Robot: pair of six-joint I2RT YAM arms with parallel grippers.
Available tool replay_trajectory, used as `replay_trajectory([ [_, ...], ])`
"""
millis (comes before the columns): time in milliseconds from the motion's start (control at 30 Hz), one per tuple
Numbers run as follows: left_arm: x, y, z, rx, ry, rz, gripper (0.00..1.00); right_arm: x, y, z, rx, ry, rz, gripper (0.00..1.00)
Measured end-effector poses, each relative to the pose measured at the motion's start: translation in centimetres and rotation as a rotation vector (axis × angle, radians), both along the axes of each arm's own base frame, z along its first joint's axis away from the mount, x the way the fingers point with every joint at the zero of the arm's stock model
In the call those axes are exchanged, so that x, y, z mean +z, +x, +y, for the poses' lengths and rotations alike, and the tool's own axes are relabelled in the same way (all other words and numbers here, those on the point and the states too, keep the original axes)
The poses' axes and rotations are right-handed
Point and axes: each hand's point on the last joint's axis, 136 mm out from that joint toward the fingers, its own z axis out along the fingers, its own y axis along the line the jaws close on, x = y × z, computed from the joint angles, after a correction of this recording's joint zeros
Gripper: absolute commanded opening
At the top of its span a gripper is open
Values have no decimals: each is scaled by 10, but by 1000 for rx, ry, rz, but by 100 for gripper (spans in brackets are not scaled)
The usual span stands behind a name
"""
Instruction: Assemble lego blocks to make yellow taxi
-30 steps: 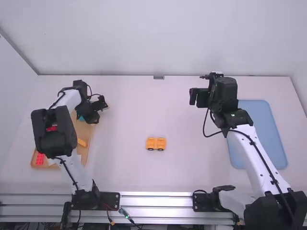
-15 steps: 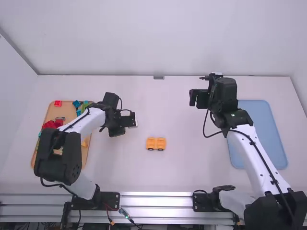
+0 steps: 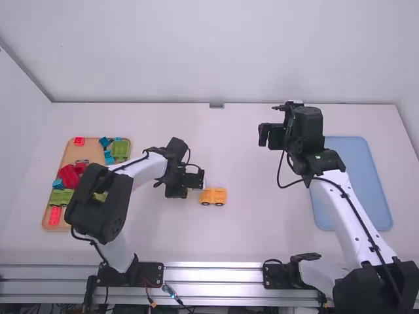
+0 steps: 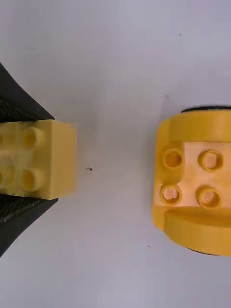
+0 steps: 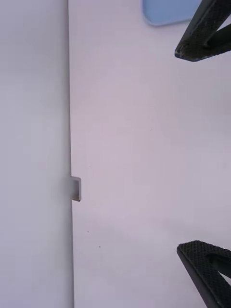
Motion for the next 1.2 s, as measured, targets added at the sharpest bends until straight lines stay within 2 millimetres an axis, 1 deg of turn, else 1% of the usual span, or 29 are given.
replay_trajectory([
  [67, -3, -1, -2, -4, -8, 11, 24, 0, 0, 1, 4, 0, -1, 99],
  [133, -6, -1, -4, -4, -17, 17, 29, 0, 0, 1, 4, 0, -1, 99],
  [200, -10, -2, -5, -4, -18, 29, 34, 0, 0, 0, 3, 0, 0, 99],
  [300, -14, -2, -5, -5, -17, 32, 45, 0, 0, 0, 3, -1, 0, 99],
  [333, -15, -2, -5, -3, -18, 35, 70, 0, 0, 0, 3, 0, 0, 99],
  [400, -15, -2, -6, -7, -20, 35, 88, 0, 0, 0, 2, 0, 0, 99],
  [433, -15, -2, -6, -5, -22, 36, 91, 0, 0, 0, 3, -1, 0, 99],
  [500, -14, -2, -6, -9, -24, 34, 91, 0, 0, 0, 2, 1, 0, 99],
  [533, -15, -1, -6, -11, -24, 32, 87, 0, 0, 0, 3, -1, 0, 99],
  [567, -14, -2, -7, -33, -26, 28, 86, 0, 0, 0, 1, -1, 1, 99],
  [600, -14, -2, -7, -43, -27, 28, 86, 0, 0, 0, 3, -2, 2, 99],
  [633, -14, -3, -6, -55, -32, 31, 89, -1, -1, 0, 4, -3, 7, 99],
  [733, -13, -8, -5, -96, -64, 47, 91, -7, -5, 0, 25, -28, 27, 99],
  [867, -4, -4, 7, -117, -170, 43, 92, -14, -14, 10, 137, -65, 50, 99],
  [900, 0, 1, 12, -118, -204, 26, 93, -14, -16, 15, 178, -68, 47, 99],
  [933, 7, 8, 18, -119, -255, -10, 96, -13, -20, 24, 249, -71, 38, 99],
  [967, 8, 10, 19, -119, -267, -19, 97, -13, -21, 25, 263, -70, 35, 99],
  [1033, 19, 22, 24, -126, -352, -88, 100, -5, -25, 44, 403, -67, -21, 99],
  [1067, 26, 30, 26, -129, -401, -132, 98, 2, -25, 57, 496, -73, -87, 99],
  [1100, 27, 32, 27, -132, -415, -144, 98, 3, -26, 61, 525, -75, -108, 99],
  [1133, 31, 36, 26, -136, -441, -168, 100, 5, -28, 72, 588, -80, -158, 99],
  [1167, 35, 39, 24, -135, -473, -182, 100, 3, -31, 85, 664, -90, -215, 99],
  [1200, 38, 38, 22, -134, -492, -180, 100, -4, -36, 96, 727, -96, -255, 99],
])
